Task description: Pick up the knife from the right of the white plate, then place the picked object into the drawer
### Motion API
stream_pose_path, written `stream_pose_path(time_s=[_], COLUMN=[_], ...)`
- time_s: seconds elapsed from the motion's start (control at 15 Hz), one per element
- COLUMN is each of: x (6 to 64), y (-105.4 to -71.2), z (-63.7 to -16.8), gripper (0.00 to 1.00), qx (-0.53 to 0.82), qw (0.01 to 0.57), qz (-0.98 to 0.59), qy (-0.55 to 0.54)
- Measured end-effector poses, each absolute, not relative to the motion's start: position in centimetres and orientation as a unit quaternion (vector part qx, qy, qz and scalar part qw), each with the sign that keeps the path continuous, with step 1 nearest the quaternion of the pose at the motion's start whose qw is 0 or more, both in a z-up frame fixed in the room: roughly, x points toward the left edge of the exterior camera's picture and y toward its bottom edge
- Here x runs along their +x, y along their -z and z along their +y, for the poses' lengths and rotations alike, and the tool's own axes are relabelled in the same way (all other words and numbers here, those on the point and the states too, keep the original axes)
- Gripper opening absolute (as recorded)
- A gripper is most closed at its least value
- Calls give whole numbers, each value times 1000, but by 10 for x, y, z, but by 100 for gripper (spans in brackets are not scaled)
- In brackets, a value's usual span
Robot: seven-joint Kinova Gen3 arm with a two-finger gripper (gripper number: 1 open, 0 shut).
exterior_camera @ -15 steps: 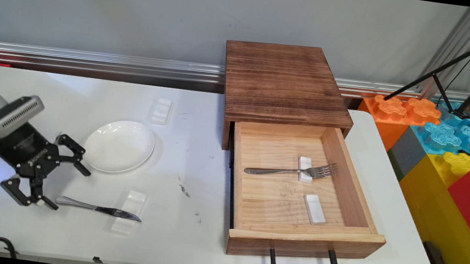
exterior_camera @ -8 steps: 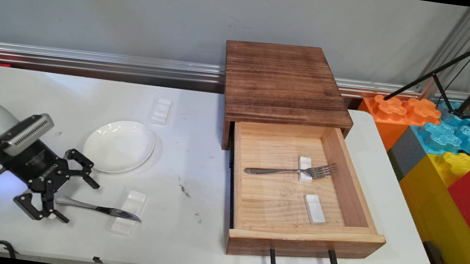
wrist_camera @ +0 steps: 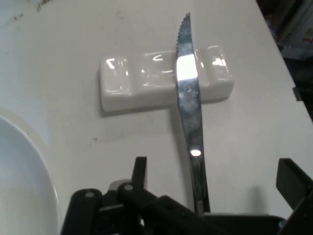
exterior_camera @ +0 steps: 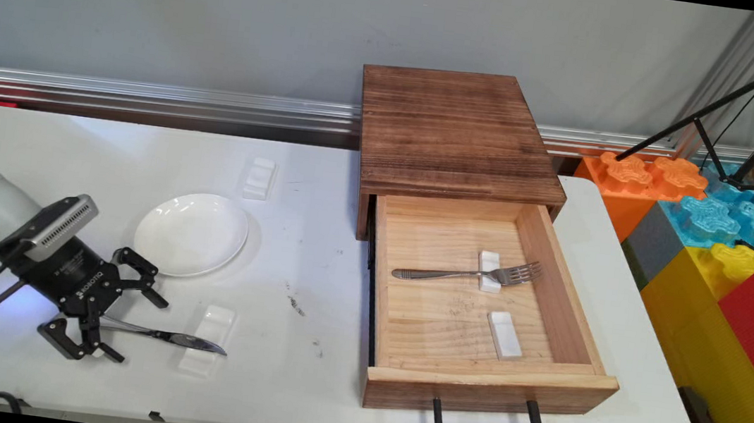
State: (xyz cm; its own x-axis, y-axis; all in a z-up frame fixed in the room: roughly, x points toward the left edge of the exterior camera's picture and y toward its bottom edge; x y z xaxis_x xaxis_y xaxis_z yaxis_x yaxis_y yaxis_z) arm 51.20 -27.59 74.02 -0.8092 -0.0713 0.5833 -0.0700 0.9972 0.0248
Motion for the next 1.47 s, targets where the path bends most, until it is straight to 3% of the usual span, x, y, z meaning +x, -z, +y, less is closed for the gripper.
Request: stream_pose_path(time_s=[0.47, 0.53, 1.0, 1.47], x=[510, 510, 511, 512], y=[-731, -730, -729, -748], z=[-279, -280, -282, -282], gripper=[100, 0, 0, 0], qx=[47, 47, 50, 51], qw=[308, 308, 304, 306], qz=[-950, -950, -951, -951], qy=[-9, -10, -13, -12])
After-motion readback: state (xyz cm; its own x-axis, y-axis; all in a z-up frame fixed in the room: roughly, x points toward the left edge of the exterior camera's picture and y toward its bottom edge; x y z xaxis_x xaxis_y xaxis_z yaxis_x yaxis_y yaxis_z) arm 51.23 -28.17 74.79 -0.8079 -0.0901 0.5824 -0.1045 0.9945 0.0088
